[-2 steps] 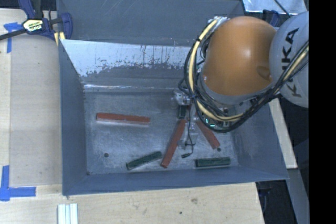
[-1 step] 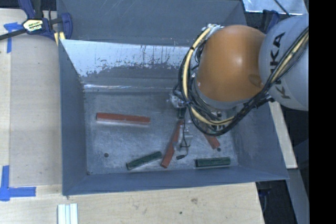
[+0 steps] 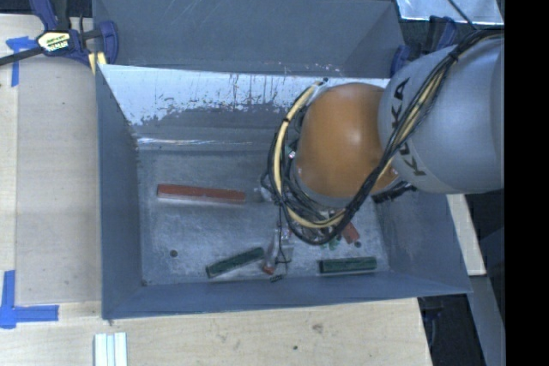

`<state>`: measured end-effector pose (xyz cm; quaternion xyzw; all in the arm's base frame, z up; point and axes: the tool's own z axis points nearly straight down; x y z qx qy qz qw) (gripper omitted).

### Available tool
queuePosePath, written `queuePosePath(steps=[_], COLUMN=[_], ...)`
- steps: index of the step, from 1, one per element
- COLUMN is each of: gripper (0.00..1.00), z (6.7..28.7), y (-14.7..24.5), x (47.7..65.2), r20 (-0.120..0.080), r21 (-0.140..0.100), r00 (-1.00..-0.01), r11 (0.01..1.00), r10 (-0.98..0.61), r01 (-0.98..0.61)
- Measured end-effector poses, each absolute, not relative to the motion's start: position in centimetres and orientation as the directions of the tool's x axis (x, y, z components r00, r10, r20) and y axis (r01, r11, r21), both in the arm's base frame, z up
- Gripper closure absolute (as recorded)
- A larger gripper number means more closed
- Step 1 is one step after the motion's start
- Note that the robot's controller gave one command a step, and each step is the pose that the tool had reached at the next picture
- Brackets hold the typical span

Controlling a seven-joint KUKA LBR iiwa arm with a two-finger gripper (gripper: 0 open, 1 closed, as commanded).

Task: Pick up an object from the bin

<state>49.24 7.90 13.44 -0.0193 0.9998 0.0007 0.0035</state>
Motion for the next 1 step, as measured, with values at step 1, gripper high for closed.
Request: queuePosePath(steps=[1], gripper=[0.00], z=[7.12], y=[10.15], x=[50.04], r20=[-0.002], r21=[0.000], r00=[-0.988], r11=[0.988], r10=[-0.152], r01=[-0.152])
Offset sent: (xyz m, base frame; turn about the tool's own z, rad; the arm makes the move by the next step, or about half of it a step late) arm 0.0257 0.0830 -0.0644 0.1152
